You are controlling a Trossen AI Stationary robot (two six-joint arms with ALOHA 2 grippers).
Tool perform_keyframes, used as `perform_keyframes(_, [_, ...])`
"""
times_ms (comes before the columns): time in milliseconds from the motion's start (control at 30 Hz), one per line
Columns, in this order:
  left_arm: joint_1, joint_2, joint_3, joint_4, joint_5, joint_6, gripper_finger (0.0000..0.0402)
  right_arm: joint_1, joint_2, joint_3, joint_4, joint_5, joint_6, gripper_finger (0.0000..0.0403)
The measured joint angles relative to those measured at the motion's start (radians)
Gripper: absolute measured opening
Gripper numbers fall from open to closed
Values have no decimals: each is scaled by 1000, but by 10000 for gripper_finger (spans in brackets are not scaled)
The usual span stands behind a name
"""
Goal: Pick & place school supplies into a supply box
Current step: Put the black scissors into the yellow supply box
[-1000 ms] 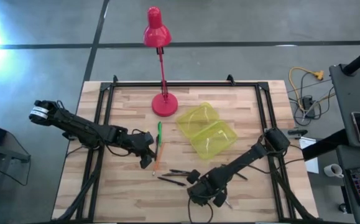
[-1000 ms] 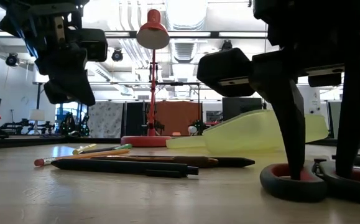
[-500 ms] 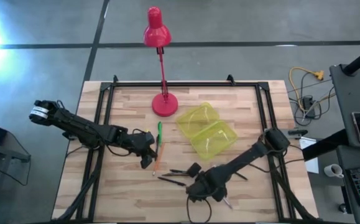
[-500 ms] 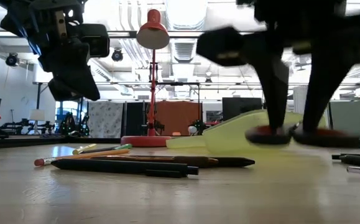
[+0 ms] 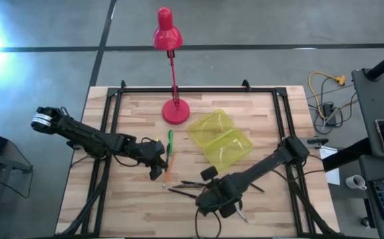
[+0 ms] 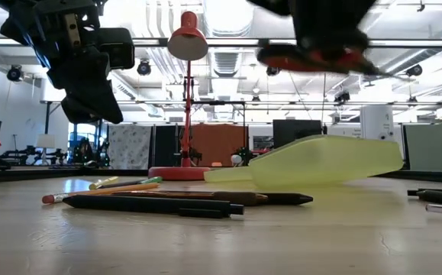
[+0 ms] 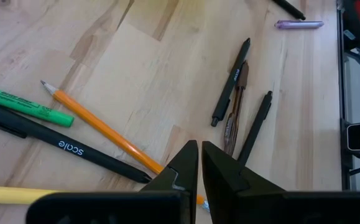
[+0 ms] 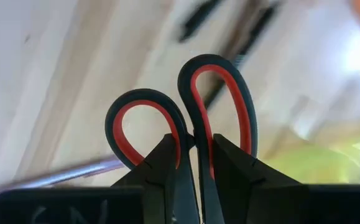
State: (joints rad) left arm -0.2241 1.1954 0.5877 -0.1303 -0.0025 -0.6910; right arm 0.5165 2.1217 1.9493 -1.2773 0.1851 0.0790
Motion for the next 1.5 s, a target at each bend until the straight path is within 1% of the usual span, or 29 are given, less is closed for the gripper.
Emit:
perform_keyframes(100, [0, 0, 0, 0, 0, 1, 6, -11, -3, 56, -78, 60, 54, 70])
perform_keyframes(167, [0, 0, 0, 0, 0, 1, 6, -33, -5, 76, -136, 74, 86, 70])
perform_keyframes(233, [0, 0, 0, 0, 0, 1, 6, -72, -11, 77, -186, 78, 121, 70])
perform_keyframes(300, [0, 0, 0, 0, 0, 1, 6, -115, -29, 54, -184, 83, 151, 70])
perform_keyframes(467, [-20, 0, 0, 0, -2, 1, 6, -224, -127, -45, -95, 95, 154, 70])
perform_keyframes(600, [-51, 0, 0, 1, -3, -2, 6, -316, -216, -172, 18, 104, 136, 70])
perform_keyframes(700, [-75, 0, 0, 1, -2, -20, 6, -360, -256, -265, 91, 103, 104, 70])
perform_keyframes(867, [-102, 0, 0, 1, -2, -57, 6, -379, -258, -392, 172, 43, 3, 70])
perform_keyframes(1067, [-103, 0, 0, 0, -7, -93, 6, -386, -259, -532, 308, 38, -51, 70])
perform_keyframes(1167, [-103, 0, 0, 0, -21, -114, 6, -396, -262, -587, 349, 23, -78, 70])
perform_keyframes(1333, [-103, 0, 0, 0, -51, -138, 6, -409, -262, -663, 405, 15, -72, 75])
perform_keyframes(1500, [-103, 0, 0, 0, -58, -140, 6, -408, -264, -686, 420, 16, -68, 98])
